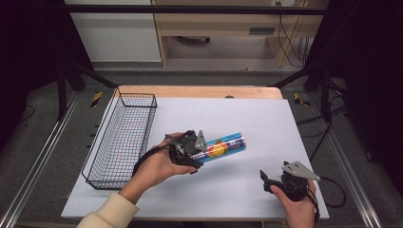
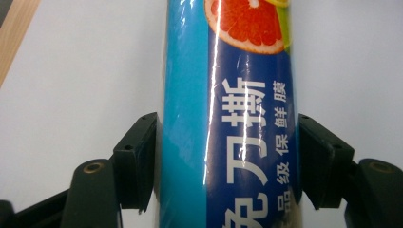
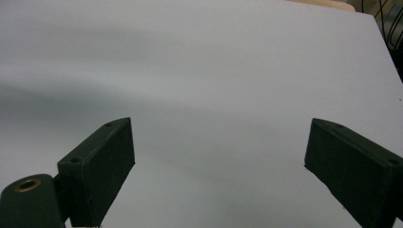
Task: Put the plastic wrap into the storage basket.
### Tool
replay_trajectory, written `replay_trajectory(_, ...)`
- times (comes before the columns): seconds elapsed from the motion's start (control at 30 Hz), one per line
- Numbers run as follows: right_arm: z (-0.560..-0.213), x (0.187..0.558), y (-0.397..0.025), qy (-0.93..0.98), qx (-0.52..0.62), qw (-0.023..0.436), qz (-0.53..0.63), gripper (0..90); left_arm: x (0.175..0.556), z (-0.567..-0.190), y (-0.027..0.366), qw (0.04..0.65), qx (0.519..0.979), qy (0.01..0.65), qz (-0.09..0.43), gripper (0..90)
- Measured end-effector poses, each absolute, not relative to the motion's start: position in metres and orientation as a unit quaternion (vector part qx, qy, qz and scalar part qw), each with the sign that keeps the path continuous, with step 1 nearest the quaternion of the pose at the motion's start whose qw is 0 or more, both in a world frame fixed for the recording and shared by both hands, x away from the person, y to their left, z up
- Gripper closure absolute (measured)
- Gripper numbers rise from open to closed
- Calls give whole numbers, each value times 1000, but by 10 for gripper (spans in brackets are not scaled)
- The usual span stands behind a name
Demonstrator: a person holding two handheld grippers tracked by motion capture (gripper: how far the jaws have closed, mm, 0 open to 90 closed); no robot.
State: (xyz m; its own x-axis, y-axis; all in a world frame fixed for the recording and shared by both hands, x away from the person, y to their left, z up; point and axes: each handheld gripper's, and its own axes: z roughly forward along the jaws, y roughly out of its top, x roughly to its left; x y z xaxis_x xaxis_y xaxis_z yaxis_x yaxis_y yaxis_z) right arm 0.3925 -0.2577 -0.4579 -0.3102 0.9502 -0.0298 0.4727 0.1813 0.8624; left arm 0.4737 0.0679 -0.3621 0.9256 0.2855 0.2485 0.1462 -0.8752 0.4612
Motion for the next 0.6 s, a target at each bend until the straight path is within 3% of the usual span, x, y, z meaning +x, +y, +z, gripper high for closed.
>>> replay_trajectory(0.6,-459,392,-257,708,504,301,394,96,469,-347,79,237,948,135,163,320)
